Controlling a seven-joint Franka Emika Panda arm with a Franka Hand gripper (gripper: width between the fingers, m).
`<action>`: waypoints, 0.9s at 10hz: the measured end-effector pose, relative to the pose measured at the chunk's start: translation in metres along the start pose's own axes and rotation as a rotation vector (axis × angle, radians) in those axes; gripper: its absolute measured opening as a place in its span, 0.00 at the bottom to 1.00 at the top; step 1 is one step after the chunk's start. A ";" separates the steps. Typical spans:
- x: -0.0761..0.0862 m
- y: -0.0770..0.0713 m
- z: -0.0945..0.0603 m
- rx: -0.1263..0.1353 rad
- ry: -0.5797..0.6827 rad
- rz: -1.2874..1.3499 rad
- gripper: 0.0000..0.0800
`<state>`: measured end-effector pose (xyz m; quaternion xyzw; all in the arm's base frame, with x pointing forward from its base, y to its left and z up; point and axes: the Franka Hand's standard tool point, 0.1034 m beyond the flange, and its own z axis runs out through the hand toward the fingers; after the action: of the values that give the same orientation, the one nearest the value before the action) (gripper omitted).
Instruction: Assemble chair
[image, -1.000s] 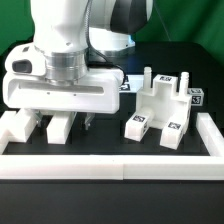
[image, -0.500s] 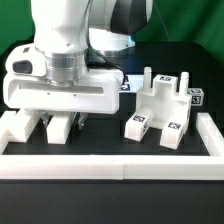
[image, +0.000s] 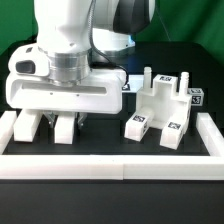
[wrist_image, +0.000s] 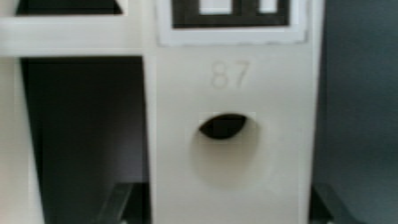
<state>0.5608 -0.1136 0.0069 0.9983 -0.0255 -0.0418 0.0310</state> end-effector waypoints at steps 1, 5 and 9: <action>0.002 -0.004 -0.005 0.002 0.005 -0.006 0.36; 0.003 -0.029 -0.071 0.051 -0.025 0.003 0.36; 0.010 -0.033 -0.094 0.069 -0.006 -0.009 0.36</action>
Offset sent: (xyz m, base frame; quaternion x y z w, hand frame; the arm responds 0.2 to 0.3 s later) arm -0.0063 0.0253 0.0636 0.0266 -0.0367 0.0227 0.9987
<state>0.5799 -0.0759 0.0974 0.9988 -0.0225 -0.0440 -0.0037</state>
